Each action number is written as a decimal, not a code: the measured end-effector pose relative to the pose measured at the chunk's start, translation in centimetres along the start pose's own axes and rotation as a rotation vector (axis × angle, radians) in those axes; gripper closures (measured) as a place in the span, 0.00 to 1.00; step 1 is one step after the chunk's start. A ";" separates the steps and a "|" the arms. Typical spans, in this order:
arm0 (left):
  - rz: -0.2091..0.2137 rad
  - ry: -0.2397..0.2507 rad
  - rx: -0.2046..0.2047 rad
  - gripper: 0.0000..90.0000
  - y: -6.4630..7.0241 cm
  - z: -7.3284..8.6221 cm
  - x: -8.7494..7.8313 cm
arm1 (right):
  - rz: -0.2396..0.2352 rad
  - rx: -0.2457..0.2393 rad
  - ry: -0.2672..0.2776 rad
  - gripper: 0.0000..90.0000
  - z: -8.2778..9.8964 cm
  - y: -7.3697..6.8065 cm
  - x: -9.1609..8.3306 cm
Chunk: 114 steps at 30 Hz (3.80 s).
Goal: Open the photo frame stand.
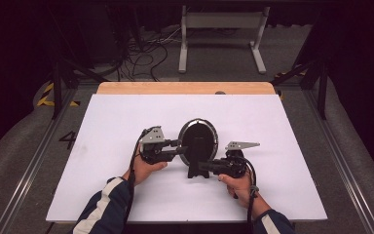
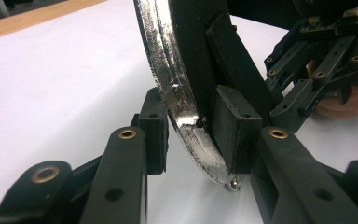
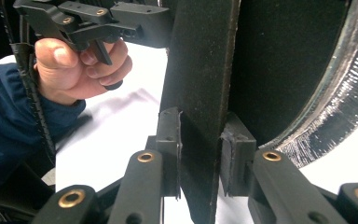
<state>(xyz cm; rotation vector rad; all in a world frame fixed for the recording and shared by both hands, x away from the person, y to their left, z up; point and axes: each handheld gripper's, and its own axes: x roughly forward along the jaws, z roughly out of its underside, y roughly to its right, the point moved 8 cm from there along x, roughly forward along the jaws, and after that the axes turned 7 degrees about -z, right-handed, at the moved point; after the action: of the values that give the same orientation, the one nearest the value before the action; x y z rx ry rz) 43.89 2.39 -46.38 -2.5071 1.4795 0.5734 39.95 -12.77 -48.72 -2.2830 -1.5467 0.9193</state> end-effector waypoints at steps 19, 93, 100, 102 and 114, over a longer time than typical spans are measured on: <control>-0.118 0.015 0.104 0.75 -0.4 -0.9 0.2 | 0.051 -0.037 -0.001 0.80 -0.7 -0.1 0.0; -0.216 -0.171 0.272 0.78 -0.3 2.4 3.9 | 0.086 -0.075 -0.121 0.85 1.9 -1.0 -0.2; -0.231 -0.082 0.227 0.56 -0.5 1.2 2.9 | 0.097 -0.067 -0.108 0.84 1.8 -0.7 -0.4; -0.231 -0.065 0.223 0.49 -0.4 0.9 2.9 | 0.103 -0.070 -0.108 0.84 1.8 -0.8 -0.4; -0.166 -0.113 0.210 0.77 0.2 1.8 3.3 | 0.150 -0.088 -0.093 0.86 2.1 -1.0 -0.8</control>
<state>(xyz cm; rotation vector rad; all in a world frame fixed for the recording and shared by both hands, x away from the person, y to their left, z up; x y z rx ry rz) 44.75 0.25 -49.36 -2.3638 1.2098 0.4949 37.67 -13.41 -49.54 -2.4790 -1.4972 1.0281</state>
